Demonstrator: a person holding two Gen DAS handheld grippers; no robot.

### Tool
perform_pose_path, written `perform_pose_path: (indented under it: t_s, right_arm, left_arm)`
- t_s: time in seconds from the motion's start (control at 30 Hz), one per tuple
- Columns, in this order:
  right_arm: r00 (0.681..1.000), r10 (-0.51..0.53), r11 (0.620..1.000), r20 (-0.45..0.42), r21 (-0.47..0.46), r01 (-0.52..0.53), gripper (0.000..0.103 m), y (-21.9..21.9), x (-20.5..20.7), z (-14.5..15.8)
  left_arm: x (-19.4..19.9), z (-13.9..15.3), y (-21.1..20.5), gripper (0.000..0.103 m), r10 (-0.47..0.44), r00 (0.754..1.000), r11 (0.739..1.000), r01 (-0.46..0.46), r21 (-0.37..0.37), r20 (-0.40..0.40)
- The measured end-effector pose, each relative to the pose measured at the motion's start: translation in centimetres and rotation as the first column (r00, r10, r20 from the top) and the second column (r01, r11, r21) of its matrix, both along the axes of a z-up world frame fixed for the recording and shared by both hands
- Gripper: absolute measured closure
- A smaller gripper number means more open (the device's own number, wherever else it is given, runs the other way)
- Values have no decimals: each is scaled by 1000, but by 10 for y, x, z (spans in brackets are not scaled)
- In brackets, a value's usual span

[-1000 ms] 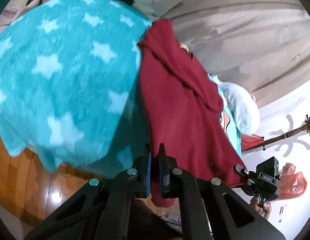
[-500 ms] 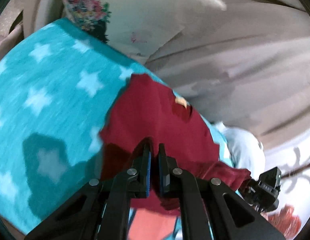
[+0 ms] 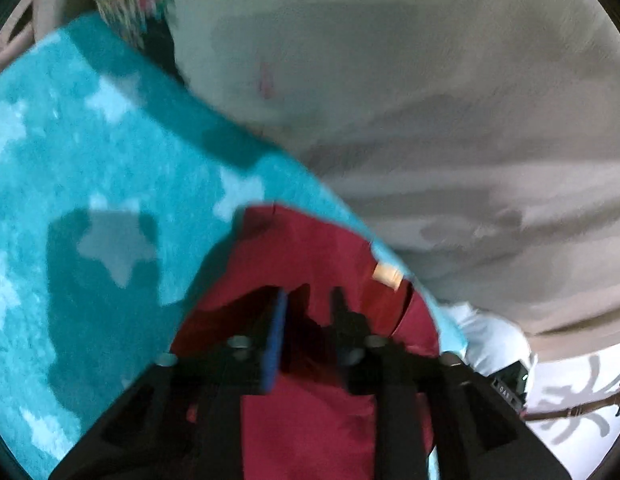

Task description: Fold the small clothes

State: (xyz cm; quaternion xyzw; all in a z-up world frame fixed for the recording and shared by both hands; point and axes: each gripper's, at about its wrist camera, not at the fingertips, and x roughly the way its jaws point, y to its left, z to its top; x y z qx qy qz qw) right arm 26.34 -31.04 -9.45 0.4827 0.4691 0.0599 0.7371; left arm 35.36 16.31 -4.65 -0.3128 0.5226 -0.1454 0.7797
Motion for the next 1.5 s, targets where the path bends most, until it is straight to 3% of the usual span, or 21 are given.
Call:
perform_pose_path:
  t_s: [0.07,0.13,0.23,0.3,0.37,0.47,0.57,0.67,0.7,0.73,0.77,0.83,0.93,1.03,1.13,1.27,1.4,1.5]
  right_arm:
    - [999,-36,999,14,29,35,50,-4,2,2]
    - [998,-54,998,14,43,53,48,-7,5,5]
    - [996,-82,997,32,20,81,48,-11,3,19]
    - [991,-98,991,87,-88,106,46,-3,-2,44]
    - [988,-56,985,143,-156,79,46,12,-5,63]
    - [980,125,978,154,-186,-96,47,59,3,70]
    - [951,295,940,96,-210,-270,49,107,19,50]
    - [933,359,907,18,-240,-345,50,125,43,21]
    - [936,351,893,-6,-297,-337,56,124,53,14]
    - [938,346,888,-5,-320,-329,71,121,58,12]
    - [944,331,883,-2,-351,-311,76,116,65,12]
    - [961,275,855,-22,-451,-255,79,104,71,19]
    - [982,180,773,-55,-610,-175,75,87,72,30]
    - [989,145,833,-28,-536,-137,73,63,57,40]
    - [994,105,843,14,-532,-81,56,39,24,58]
    - [995,101,854,20,-515,-76,56,33,-14,71]
    - [976,213,872,47,-459,-168,55,68,-19,81]
    - [929,364,861,68,-404,-308,52,124,-1,85]
  left_arm:
    - [0,10,8,61,24,999,999,-23,-37,27]
    - [-4,19,14,61,43,998,998,-41,-50,42]
    - [-18,35,3,61,-3,995,999,-2,47,98]
    - [-26,40,-13,61,-66,989,990,49,131,131]
    - [-32,37,-31,60,-138,981,975,111,190,136]
    - [-30,16,-56,60,-204,975,957,180,226,88]
    - [-19,-9,-58,61,-158,986,933,132,335,51]
    - [-12,-20,-47,69,-86,996,933,68,354,36]
    - [-12,-21,-44,69,-73,997,936,57,348,33]
    - [-12,-19,-43,70,-63,997,936,47,349,36]
    - [-13,-16,-43,70,-58,997,933,39,358,42]
    - [-16,-8,-38,69,-38,997,920,8,391,68]
    - [-20,3,-22,69,-7,997,934,-18,356,71]
    - [-30,17,3,66,10,995,938,-45,343,104]
    - [-45,20,26,53,32,994,941,-66,332,108]
    - [-64,3,41,50,53,997,959,-69,276,65]
    - [-83,-17,40,42,45,998,973,-51,225,34]
    - [-92,-29,31,42,29,999,979,-32,201,17]
